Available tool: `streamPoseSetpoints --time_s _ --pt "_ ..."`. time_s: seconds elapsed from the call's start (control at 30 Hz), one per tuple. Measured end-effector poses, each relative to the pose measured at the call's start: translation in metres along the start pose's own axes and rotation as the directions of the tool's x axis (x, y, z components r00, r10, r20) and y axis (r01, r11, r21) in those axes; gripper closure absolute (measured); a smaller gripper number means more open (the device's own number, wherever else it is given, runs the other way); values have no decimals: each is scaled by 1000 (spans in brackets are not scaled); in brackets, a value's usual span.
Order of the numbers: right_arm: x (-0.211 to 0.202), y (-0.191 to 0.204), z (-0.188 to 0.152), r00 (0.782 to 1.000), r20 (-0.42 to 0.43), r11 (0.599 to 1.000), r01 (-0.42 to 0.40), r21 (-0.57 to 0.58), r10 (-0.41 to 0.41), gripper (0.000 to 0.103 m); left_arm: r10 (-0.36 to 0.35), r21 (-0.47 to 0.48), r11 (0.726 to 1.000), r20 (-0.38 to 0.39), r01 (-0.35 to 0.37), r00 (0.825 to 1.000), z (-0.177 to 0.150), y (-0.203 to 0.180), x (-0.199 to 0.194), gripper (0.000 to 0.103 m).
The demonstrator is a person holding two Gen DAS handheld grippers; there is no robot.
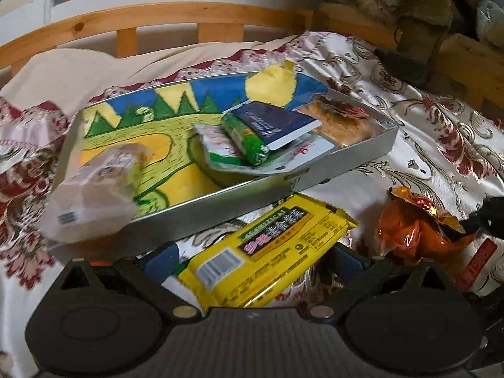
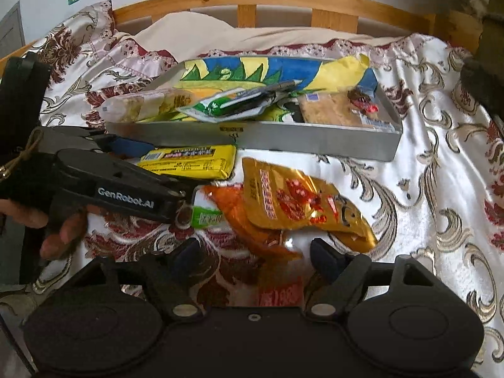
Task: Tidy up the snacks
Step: 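Lower left tool toward yellow wafer bar while right tool approaches orange spicy packet, then grasp yellow wafer bar with left tool while right tool grasps orange spicy packet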
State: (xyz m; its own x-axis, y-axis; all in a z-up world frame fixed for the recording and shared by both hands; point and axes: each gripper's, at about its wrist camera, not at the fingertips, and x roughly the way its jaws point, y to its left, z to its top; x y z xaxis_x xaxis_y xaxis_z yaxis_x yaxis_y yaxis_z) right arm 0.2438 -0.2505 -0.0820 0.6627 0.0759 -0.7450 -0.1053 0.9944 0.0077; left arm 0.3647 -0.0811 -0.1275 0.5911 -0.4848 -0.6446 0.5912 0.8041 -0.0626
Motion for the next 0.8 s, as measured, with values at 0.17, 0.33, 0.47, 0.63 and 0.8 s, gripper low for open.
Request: streamPoseSetpoints --time_s 0.17,0.33,0.47,0.63,0.8 --pt "6 4 2 1000 -2 1000 3 -13 -3 23 -40 -25 999 -9 40 999 3 2 7 0" --pt "8 8 2 998 -19 997 61 -54 -62 57 -63 -29 998 -2 63 998 0 4 3 7" --pt "5 1 4 997 -36 997 74 -17 -75 71 -83 -21 996 -9 83 997 0 1 -4 12" --pt "-6 -6 7 986 -132 993 110 44 -103 73 -109 28 993 -47 111 993 4 -12 -15 12" --pt "-22 -22 -1 983 -174 989 81 127 -58 74 -84 110 990 -14 85 996 7 -24 -15 2"
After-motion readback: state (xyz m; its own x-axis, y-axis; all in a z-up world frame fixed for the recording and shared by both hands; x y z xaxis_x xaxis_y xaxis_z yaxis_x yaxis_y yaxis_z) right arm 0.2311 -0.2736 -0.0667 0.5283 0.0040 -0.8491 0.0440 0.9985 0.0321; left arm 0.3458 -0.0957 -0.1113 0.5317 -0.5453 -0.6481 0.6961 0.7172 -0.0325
